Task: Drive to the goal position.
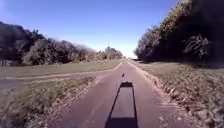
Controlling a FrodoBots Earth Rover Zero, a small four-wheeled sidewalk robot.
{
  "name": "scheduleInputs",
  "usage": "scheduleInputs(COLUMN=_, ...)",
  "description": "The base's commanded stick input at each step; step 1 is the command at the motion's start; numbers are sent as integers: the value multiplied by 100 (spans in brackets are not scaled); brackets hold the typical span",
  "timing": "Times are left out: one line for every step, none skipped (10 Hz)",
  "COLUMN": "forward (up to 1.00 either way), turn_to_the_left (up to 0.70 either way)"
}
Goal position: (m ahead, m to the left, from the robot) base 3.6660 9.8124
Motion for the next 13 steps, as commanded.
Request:
scheduleInputs(forward=85, turn_to_the_left=-32)
scheduleInputs(forward=85, turn_to_the_left=-34)
scheduleInputs(forward=85, turn_to_the_left=-34)
scheduleInputs(forward=85, turn_to_the_left=-31)
scheduleInputs(forward=85, turn_to_the_left=-10)
scheduleInputs(forward=85, turn_to_the_left=0)
scheduleInputs(forward=85, turn_to_the_left=0)
scheduleInputs(forward=85, turn_to_the_left=0)
scheduleInputs(forward=85, turn_to_the_left=0)
scheduleInputs(forward=85, turn_to_the_left=0)
scheduleInputs(forward=85, turn_to_the_left=0)
scheduleInputs(forward=85, turn_to_the_left=0)
scheduleInputs(forward=85, turn_to_the_left=0)
